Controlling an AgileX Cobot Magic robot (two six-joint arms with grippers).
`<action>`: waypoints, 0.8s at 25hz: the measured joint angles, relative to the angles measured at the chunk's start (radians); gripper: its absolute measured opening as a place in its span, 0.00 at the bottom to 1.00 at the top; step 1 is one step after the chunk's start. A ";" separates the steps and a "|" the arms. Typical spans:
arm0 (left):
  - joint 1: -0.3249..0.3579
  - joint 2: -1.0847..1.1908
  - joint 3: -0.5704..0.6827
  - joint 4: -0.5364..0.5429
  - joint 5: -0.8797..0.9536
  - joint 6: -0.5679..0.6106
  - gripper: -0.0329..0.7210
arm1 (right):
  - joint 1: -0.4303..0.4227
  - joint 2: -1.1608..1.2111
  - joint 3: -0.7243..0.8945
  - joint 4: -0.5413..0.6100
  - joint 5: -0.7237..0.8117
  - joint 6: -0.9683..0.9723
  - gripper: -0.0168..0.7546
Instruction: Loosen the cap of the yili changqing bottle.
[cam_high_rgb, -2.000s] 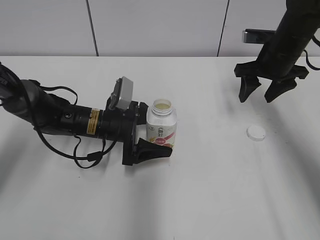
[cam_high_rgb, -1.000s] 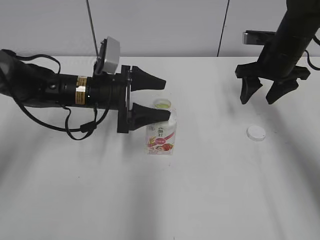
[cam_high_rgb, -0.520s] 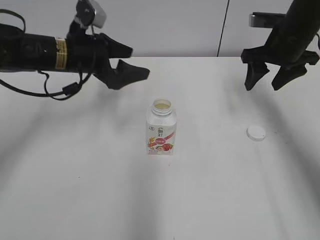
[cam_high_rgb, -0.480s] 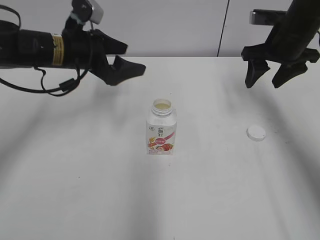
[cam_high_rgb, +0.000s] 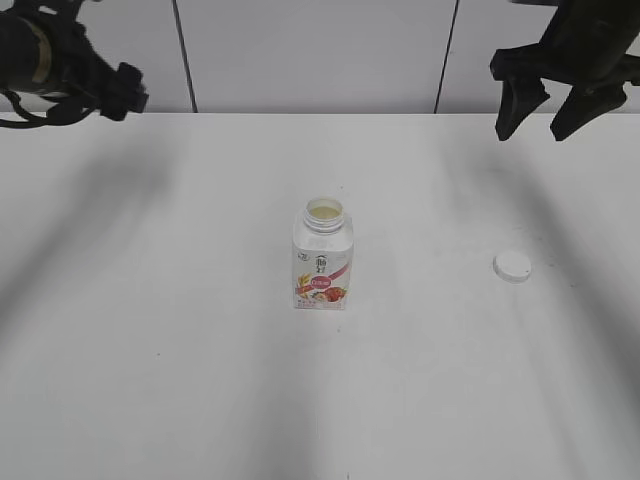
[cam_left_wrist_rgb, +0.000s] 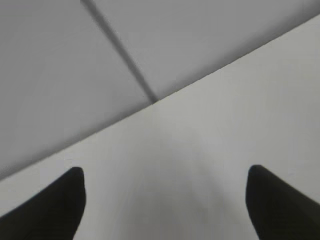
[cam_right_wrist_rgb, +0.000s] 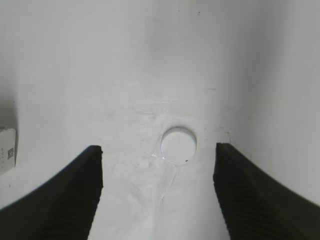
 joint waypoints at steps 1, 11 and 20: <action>0.001 0.000 0.000 -0.040 0.079 0.002 0.83 | 0.000 0.000 -0.002 0.000 0.001 0.000 0.73; 0.001 -0.051 0.000 -0.743 0.349 0.457 0.83 | 0.000 0.000 -0.006 0.000 0.004 0.000 0.73; 0.001 -0.155 -0.032 -1.129 0.548 0.755 0.83 | 0.000 -0.051 -0.006 -0.003 0.008 -0.001 0.73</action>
